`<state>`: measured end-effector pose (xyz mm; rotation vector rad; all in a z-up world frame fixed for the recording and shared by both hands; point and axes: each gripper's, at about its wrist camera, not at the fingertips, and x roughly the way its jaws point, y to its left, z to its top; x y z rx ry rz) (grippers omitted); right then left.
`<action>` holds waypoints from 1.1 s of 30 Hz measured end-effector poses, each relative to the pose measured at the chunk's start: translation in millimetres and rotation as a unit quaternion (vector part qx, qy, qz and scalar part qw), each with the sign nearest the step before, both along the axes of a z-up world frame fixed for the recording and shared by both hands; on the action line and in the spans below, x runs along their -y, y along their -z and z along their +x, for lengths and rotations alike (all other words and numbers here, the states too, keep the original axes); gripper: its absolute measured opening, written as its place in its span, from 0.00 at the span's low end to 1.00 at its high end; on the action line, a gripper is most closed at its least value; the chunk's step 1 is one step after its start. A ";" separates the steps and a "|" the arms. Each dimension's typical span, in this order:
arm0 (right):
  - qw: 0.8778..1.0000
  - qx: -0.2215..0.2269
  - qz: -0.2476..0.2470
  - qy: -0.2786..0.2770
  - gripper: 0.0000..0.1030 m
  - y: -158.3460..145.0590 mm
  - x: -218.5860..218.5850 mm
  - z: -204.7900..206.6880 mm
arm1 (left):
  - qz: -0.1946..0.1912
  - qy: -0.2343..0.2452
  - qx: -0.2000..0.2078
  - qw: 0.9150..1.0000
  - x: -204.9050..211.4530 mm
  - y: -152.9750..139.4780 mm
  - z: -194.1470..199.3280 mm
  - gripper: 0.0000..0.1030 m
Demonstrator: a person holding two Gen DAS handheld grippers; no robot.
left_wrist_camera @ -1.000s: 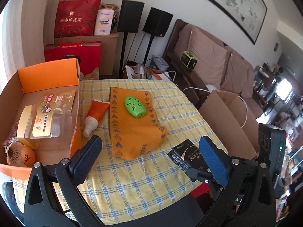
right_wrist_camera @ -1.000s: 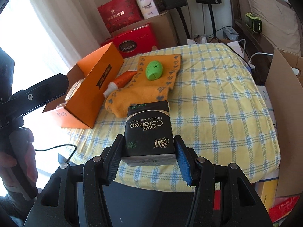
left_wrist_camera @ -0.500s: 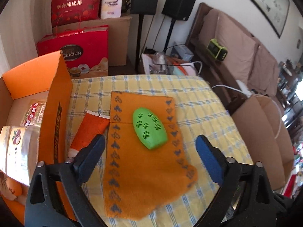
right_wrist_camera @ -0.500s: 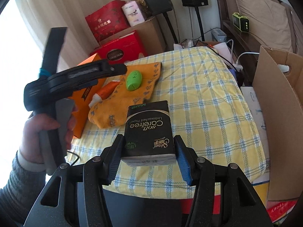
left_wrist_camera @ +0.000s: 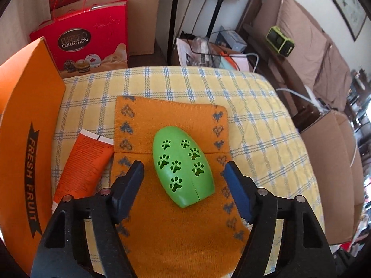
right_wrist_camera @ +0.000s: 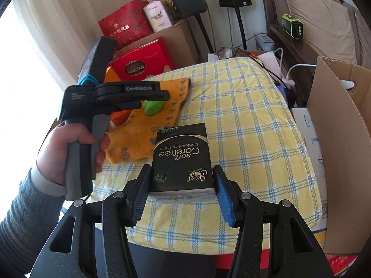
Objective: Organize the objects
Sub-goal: 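Grasp the green paw-print egg with the left tool while the right tool holds the tissue pack, then carry the green egg and tissue pack over the tray with both tools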
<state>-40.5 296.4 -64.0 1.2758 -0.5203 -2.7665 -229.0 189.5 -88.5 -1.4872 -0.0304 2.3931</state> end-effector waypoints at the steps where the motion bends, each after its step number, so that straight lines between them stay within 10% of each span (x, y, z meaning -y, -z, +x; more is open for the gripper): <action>1: 1.000 0.000 -0.001 0.000 0.53 0.1 -0.1 -0.3 | -0.008 0.002 0.003 1.000 -3.2 3.7 -1.7 0.65; 5: 1.000 -0.001 -0.001 0.000 0.53 0.3 -0.7 -0.5 | -0.026 0.007 -0.018 0.999 -8.7 6.5 3.0 0.48; 33: 0.999 -0.033 0.011 -0.016 0.53 -32.8 24.7 -17.1 | 0.076 0.026 -0.074 0.994 55.1 -77.3 56.4 0.47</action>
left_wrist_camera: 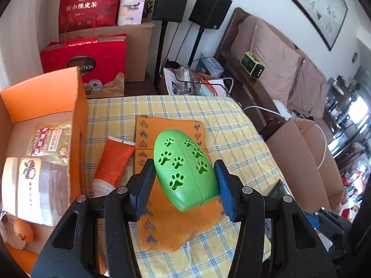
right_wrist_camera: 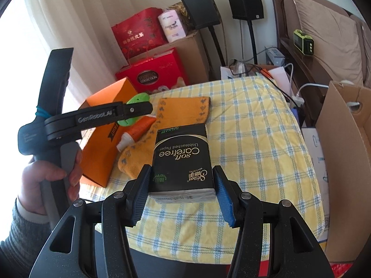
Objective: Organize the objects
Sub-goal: 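Carry the green egg and tissue pack over the tray with both tools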
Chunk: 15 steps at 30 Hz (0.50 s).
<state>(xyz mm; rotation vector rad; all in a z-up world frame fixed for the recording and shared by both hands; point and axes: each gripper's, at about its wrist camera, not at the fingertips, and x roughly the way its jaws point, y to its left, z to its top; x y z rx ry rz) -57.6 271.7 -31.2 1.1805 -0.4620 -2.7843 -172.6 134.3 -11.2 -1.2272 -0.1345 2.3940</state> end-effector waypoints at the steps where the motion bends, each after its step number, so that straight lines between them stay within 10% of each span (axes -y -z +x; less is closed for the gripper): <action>1: 1.000 -0.002 0.002 -0.002 0.53 -2.6 2.5 -1.8 | 0.002 0.000 -0.002 1.000 4.3 -4.1 2.3 0.47; 15: 0.999 -0.016 0.018 -0.035 0.53 -27.6 45.5 -37.1 | 0.017 -0.016 -0.026 0.999 60.3 -36.7 23.6 0.47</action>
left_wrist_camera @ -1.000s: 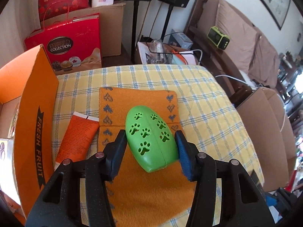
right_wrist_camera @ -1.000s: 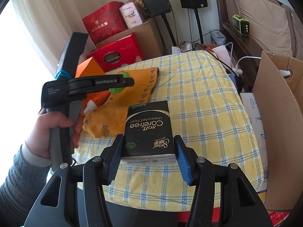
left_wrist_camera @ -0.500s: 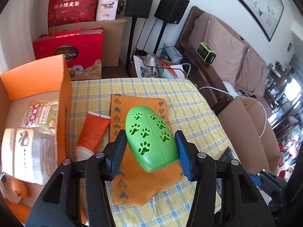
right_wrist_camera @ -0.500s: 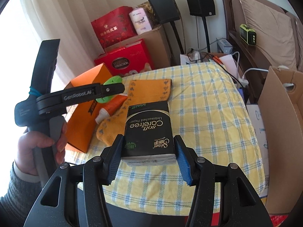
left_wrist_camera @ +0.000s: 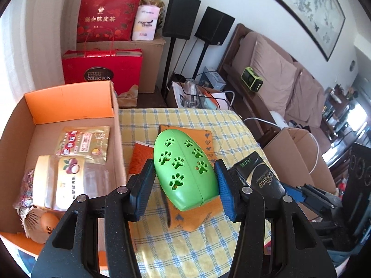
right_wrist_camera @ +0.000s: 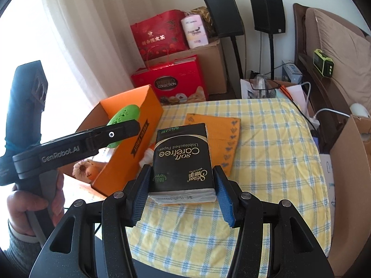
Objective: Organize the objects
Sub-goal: 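Carry the green egg and tissue pack over the tray with both tools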
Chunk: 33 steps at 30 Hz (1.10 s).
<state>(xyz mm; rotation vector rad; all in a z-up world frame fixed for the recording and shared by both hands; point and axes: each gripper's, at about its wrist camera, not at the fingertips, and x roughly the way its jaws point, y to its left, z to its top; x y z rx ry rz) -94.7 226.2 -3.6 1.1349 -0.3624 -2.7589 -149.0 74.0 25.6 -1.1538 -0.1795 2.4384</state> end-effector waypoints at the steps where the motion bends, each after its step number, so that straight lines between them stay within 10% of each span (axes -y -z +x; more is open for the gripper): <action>1: 1.000 0.000 0.000 -0.001 0.53 -1.0 2.5 -2.2 | 0.000 -0.002 -0.002 1.000 4.1 -1.8 0.4 0.47; 33: 0.997 0.003 0.004 -0.083 0.53 -29.4 122.5 -109.0 | -0.001 -0.103 -0.015 0.995 157.8 -16.5 -31.4 0.47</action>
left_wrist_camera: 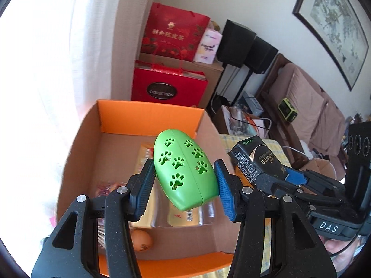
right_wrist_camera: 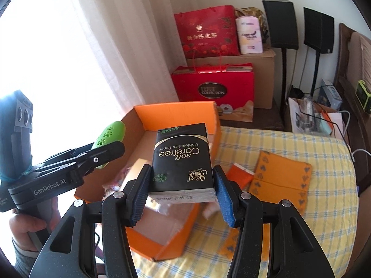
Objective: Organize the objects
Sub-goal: 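Carry the green egg and tissue pack over the tray with both tools, then release the green egg into the tray with the left tool while the right tool drops the tissue pack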
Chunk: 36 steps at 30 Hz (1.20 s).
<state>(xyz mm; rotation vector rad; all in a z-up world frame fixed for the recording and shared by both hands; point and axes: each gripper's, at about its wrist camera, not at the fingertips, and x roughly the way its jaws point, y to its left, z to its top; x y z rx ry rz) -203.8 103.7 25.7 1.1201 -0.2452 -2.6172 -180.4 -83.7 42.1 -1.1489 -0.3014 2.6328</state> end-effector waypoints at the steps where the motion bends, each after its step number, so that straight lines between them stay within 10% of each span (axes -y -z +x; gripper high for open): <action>1: 1.000 0.002 -0.003 -0.003 0.53 -0.3 3.8 -5.2 | -0.004 -0.003 0.002 1.000 5.0 0.5 -3.4 0.47; 24: 0.994 0.098 0.004 -0.046 0.53 50.2 75.7 -134.1 | -0.045 -0.042 0.121 0.991 61.4 90.1 -83.8 0.47; 36: 0.985 0.149 0.020 -0.080 0.53 66.7 125.5 -183.9 | -0.033 -0.044 0.118 0.992 69.3 80.2 -75.3 0.49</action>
